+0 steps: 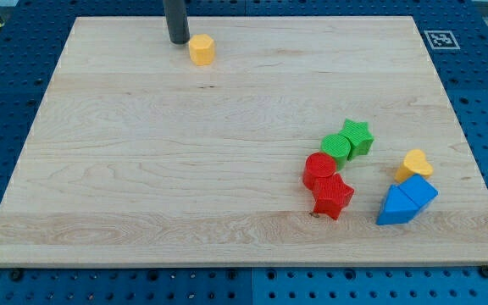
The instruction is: Move the yellow hexagon closer to the green star
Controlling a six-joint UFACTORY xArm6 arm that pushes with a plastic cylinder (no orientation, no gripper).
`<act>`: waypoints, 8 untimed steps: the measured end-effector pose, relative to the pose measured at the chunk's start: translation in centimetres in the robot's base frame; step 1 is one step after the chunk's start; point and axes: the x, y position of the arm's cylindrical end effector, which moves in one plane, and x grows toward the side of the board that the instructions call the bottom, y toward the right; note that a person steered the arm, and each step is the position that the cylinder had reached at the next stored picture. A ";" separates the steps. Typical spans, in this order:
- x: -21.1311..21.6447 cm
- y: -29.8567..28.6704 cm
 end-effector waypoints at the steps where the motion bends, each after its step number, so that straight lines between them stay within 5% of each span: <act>1: 0.9 0.9; 5: 7.0 6.3; 8: 7.5 12.5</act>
